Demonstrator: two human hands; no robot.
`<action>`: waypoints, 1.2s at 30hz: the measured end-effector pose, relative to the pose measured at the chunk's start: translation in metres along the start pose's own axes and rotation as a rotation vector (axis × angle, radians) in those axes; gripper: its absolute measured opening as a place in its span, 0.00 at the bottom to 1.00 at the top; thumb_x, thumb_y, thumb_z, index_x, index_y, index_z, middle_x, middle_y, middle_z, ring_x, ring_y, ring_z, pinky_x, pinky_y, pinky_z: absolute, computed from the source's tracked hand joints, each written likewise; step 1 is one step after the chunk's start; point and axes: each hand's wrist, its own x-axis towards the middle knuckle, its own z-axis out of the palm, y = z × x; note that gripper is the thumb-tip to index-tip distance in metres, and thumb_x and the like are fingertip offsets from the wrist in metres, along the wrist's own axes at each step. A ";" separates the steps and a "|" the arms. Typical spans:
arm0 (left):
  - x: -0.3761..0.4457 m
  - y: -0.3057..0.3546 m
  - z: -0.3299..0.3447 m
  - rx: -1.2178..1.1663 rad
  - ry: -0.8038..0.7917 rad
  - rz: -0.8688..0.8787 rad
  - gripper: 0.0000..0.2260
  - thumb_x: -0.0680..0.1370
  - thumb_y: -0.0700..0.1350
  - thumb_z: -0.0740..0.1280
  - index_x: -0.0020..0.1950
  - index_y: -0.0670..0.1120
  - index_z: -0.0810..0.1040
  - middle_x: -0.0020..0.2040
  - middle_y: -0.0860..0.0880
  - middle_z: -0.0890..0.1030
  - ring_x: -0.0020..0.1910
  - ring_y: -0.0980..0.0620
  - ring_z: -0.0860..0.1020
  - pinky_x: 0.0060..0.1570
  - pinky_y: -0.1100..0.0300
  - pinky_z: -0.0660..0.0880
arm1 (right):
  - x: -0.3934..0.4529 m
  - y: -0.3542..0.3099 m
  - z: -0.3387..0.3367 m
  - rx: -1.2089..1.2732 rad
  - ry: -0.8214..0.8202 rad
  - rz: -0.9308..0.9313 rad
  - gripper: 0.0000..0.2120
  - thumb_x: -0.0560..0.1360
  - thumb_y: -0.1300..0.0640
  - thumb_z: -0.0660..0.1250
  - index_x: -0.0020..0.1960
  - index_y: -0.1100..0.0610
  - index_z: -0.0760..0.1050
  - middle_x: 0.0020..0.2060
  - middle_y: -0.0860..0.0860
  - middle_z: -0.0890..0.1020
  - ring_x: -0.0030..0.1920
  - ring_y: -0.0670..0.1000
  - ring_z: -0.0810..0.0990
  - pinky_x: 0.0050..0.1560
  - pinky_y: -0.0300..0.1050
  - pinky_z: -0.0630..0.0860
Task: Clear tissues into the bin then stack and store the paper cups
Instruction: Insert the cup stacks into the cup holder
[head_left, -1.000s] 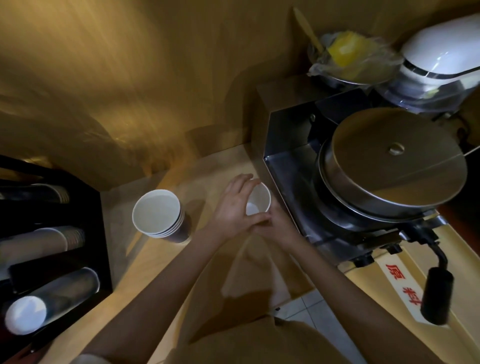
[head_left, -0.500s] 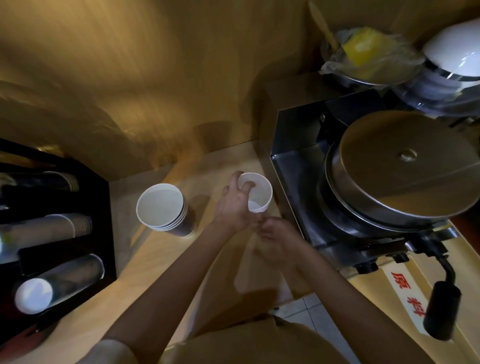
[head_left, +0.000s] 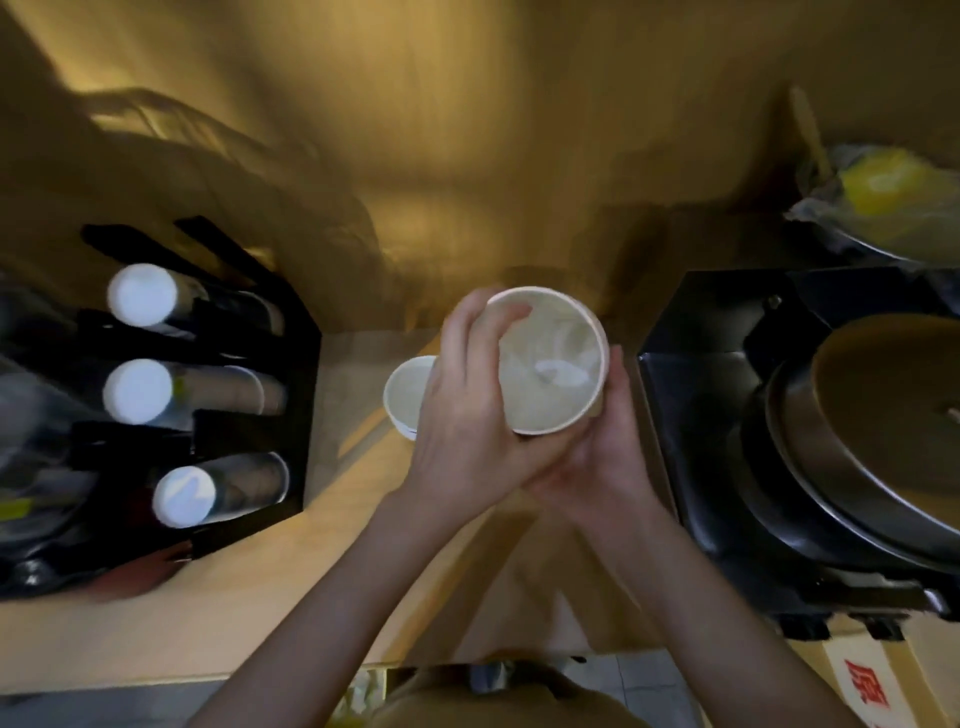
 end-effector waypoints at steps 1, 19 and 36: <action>-0.003 -0.002 -0.013 -0.006 0.036 -0.001 0.38 0.62 0.59 0.73 0.66 0.51 0.59 0.64 0.53 0.62 0.65 0.57 0.64 0.63 0.69 0.63 | 0.004 0.006 0.010 -0.023 -0.040 0.006 0.30 0.71 0.33 0.54 0.46 0.55 0.84 0.46 0.53 0.86 0.48 0.51 0.84 0.50 0.45 0.80; -0.107 -0.121 -0.221 -0.519 0.345 -0.881 0.16 0.74 0.60 0.56 0.53 0.57 0.79 0.58 0.50 0.81 0.60 0.49 0.77 0.64 0.43 0.71 | 0.074 0.189 0.133 -1.214 -0.287 -0.273 0.40 0.53 0.51 0.80 0.62 0.48 0.68 0.57 0.45 0.80 0.57 0.44 0.79 0.58 0.47 0.77; -0.145 -0.129 -0.248 0.078 0.163 -0.554 0.31 0.65 0.51 0.73 0.66 0.50 0.68 0.59 0.56 0.73 0.57 0.60 0.70 0.53 0.79 0.64 | 0.136 0.246 0.092 -1.630 -0.398 -0.179 0.40 0.57 0.56 0.71 0.67 0.48 0.61 0.63 0.54 0.69 0.62 0.54 0.72 0.56 0.55 0.77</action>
